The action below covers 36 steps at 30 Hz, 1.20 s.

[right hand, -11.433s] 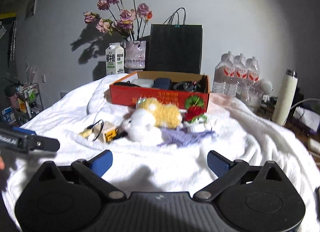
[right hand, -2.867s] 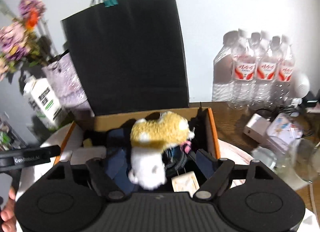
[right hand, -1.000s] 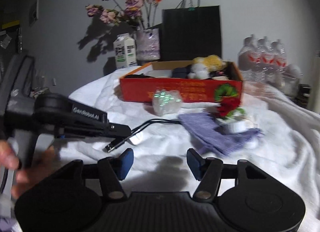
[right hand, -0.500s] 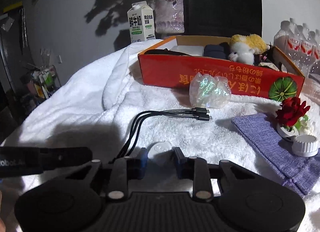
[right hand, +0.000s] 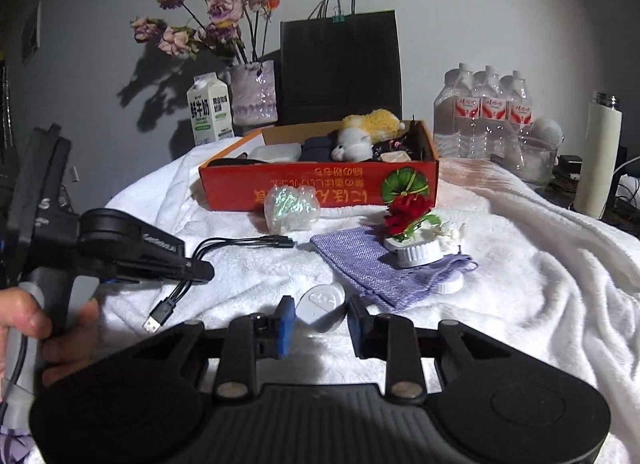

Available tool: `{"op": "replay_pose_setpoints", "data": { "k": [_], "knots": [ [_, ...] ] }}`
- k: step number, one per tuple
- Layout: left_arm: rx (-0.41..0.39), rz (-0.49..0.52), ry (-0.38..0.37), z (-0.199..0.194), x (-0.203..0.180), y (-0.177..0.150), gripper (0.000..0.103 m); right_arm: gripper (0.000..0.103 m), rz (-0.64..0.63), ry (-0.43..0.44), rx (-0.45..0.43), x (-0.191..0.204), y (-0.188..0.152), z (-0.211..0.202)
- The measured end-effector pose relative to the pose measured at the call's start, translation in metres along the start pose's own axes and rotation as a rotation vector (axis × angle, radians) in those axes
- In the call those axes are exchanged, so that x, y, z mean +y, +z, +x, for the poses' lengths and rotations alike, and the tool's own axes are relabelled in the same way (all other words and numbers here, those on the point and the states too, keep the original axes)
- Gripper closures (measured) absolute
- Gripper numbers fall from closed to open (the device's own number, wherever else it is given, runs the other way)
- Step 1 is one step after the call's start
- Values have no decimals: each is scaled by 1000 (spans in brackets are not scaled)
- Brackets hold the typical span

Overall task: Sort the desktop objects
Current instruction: 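Grasp the black cable with the left tool while the right tool grasps a small white item, then lower the cable and white item into the red box and open both tools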

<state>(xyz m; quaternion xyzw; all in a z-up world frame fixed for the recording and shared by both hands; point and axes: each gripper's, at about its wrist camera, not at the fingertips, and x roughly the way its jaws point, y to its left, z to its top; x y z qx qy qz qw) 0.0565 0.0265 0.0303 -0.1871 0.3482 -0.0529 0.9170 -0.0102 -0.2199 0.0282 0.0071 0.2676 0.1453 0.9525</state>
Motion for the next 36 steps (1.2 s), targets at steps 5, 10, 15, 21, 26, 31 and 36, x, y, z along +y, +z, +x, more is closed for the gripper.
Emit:
{"op": "replay_pose_setpoints", "data": {
  "k": [5,10,15,21,26,31,36],
  "knots": [
    [-121,19,-50,-71,-9,0,97,76,-27,43,-56,7,9,-21],
    [-129,72,-77,-91,-19,47,97,76,-47,111,-111,10,32,-31],
    [-182,116,-71,-86,-31,112,97,76,-84,124,-172,1,76,-27],
    [-169,138,-62,-32,-48,185,97,76,-100,135,-154,-15,135,20],
    [-261,29,-140,26,-43,237,97,76,-94,133,-119,-21,179,83],
    [-246,-50,-93,106,-25,270,97,76,-94,119,-37,-21,194,153],
    [-76,-109,189,196,16,252,91,76,-78,95,83,-30,201,220]
  ]
}}
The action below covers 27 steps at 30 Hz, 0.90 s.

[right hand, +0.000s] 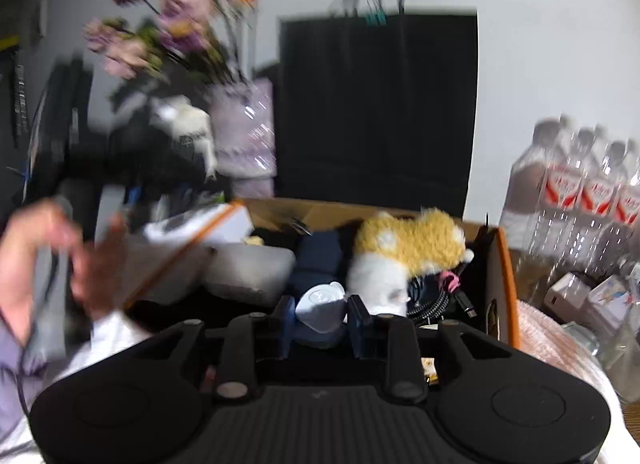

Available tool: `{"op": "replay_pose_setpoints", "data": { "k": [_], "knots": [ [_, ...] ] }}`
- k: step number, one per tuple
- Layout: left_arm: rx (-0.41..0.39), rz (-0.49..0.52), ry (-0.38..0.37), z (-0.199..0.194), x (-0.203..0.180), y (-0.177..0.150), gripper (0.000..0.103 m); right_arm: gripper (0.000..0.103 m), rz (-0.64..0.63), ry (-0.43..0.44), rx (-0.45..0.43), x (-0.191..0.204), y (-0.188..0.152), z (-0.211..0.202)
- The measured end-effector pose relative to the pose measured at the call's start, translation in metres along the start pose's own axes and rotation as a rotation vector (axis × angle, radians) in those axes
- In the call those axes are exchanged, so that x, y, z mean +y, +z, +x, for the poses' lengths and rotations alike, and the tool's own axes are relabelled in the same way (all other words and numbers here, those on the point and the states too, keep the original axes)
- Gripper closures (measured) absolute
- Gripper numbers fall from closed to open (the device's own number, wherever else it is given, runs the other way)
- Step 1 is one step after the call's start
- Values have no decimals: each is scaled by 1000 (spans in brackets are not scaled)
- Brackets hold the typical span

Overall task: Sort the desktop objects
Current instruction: 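Lower the cable and white item into the red box and open both tools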

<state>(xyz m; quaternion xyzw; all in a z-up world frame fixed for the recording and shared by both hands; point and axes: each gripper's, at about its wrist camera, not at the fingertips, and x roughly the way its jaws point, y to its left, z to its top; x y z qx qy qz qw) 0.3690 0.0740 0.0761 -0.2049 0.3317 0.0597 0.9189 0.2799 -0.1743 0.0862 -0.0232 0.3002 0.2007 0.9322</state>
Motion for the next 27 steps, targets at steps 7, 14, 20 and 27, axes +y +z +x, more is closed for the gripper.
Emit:
{"op": "replay_pose_setpoints", "data": {
  "k": [7,14,20,27],
  "knots": [
    [48,83,-118,-16,1,-2,28,74,38,-19,189,-19,13,63],
    [5,291,-16,-73,-42,2,5,44,61,-48,163,-14,34,28],
    [103,349,89,-113,-49,-23,4,34,43,-71,115,-8,42,-26],
    [105,353,72,-183,-31,-97,4,18,-32,-73,32,9,-14,-103]
  ]
}}
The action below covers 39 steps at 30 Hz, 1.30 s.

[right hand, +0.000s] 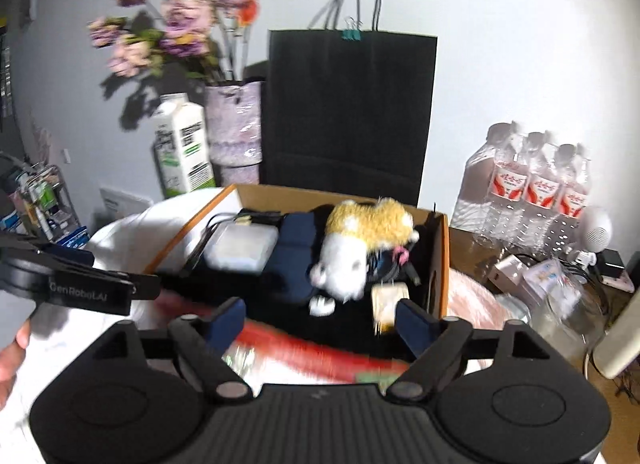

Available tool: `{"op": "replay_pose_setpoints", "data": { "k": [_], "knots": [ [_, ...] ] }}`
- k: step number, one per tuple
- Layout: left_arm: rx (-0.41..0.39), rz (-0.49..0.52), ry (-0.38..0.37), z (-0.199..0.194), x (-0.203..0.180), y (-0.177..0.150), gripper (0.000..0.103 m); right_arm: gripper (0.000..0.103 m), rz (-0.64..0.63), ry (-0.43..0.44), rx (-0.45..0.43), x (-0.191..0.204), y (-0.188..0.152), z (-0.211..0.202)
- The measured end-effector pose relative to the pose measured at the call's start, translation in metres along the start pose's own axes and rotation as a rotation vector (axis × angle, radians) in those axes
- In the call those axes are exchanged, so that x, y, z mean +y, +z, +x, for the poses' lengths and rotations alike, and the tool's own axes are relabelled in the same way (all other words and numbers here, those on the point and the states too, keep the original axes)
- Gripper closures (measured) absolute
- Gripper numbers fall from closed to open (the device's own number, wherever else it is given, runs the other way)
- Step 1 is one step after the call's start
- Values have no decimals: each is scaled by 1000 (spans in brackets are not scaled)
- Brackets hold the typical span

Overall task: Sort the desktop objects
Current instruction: 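Lower the cable and white item into the red box and open both tools, then grasp the red rose with the right tool while the left tool grasps the clear plastic bag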

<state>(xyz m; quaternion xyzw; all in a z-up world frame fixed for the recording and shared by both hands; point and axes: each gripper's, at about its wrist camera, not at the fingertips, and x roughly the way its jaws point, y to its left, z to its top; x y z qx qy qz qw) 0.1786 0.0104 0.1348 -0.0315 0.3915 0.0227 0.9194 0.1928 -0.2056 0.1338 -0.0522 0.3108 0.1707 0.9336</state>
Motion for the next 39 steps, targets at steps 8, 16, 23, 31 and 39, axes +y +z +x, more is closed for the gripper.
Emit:
{"op": "replay_pose_setpoints", "data": {
  "k": [8,16,23,31,39],
  "knots": [
    [-94,-36,-216,-93,4,-136,1,14,-20,2,-112,31,-136,-94],
    [-88,-2,-99,-117,-3,-240,1,13,57,-2,-63,60,-241,-136],
    [-110,10,-114,-109,-9,-233,1,14,35,-27,-107,72,-245,-141],
    [-226,118,-67,-71,-21,-177,1,24,49,-75,-143,43,-218,-121],
    [-206,197,-162,31,-49,-97,3,30,81,-84,-172,1,-158,-58]
  ]
}}
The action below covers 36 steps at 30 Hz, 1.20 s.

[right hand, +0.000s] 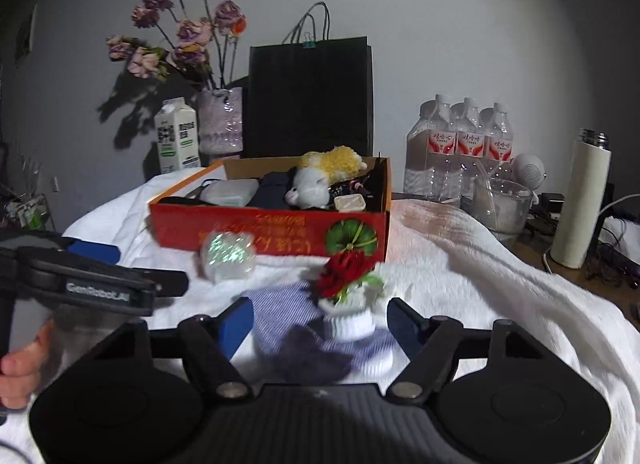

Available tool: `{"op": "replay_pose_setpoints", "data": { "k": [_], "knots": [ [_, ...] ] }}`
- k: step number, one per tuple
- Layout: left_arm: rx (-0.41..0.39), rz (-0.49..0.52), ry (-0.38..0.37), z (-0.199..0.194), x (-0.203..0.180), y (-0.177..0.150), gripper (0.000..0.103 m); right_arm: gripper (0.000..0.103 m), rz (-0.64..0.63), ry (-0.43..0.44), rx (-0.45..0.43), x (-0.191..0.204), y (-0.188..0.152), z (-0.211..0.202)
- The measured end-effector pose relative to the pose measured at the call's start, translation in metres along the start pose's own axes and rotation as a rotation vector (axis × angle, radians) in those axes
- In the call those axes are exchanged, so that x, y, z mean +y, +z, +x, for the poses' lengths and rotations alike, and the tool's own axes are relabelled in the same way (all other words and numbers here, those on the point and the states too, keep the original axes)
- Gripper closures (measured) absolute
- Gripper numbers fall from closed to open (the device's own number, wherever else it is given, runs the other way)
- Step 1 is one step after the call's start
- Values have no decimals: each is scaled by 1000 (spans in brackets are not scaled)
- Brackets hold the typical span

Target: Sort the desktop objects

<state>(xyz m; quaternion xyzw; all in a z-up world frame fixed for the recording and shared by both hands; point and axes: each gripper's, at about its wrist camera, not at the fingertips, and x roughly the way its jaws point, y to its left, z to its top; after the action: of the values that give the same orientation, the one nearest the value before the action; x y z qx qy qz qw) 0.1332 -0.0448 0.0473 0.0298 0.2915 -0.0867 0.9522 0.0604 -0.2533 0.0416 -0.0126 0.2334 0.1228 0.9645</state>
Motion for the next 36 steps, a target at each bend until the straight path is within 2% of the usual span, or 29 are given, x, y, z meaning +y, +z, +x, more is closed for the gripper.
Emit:
{"op": "replay_pose_setpoints", "data": {
  "k": [2,5,6,7,8,9,10,13,16,21,22,23,24,25,26,27,28,29,30,31,32,33,34,36],
  "knots": [
    [16,-4,15,29,2,11,5,30,17,16,4,-8,10,26],
    [32,-36,27,62,8,22,14,37,71,10,66,-21,19,72],
    [42,-54,21,69,10,23,25,41,97,13,97,-27,21,86],
    [57,-66,11,75,12,25,44,45,126,26,122,-31,22,99],
    [77,-84,1,80,14,25,55,59,159,47,144,-35,22,110],
    [87,-108,-6,81,17,24,58,65,186,59,153,-38,22,117],
    [79,-128,-12,77,19,23,62,66,206,64,151,-40,22,121],
    [65,-147,-36,52,21,25,64,72,332,110,90,-54,26,108],
    [-3,-144,-61,11,20,26,64,73,435,177,17,-67,32,83],
    [-62,-168,-80,-62,20,9,63,74,504,343,-66,-61,34,26],
    [-74,-183,-81,-75,23,2,63,74,473,346,-97,-53,30,11],
    [-71,-200,-79,-84,25,-6,63,74,380,318,-97,-37,25,1],
    [-56,-215,-72,-90,27,-12,63,74,337,342,-52,-26,19,1],
    [-40,-225,-60,-94,28,-18,63,75,455,469,9,-32,9,9],
    [-27,-229,-48,-99,28,-24,63,75,549,521,54,-35,-1,15],
    [-19,-226,-42,-104,28,-29,63,75,452,405,53,-23,-2,10],
    [-17,-220,-39,-108,29,-32,63,75,382,350,41,-14,-5,7],
    [-21,-213,-39,-113,28,-35,63,75,471,453,69,-20,-11,12],
    [-28,-211,-54,-117,28,-38,63,75,491,454,107,-18,-14,14],
    [-39,-208,-91,-120,27,-40,63,75,358,336,90,-3,-12,7],
    [-51,-199,-143,-122,24,-44,62,75,336,333,88,1,-14,6],
    [-60,-175,-185,-122,19,-47,60,75,436,439,113,-5,-18,9],
    [-53,-133,-189,-120,12,-51,58,75,489,493,131,-7,-21,11],
    [-26,-13,-142,-114,-8,-58,55,75,477,462,130,-4,-22,10]
  ]
}}
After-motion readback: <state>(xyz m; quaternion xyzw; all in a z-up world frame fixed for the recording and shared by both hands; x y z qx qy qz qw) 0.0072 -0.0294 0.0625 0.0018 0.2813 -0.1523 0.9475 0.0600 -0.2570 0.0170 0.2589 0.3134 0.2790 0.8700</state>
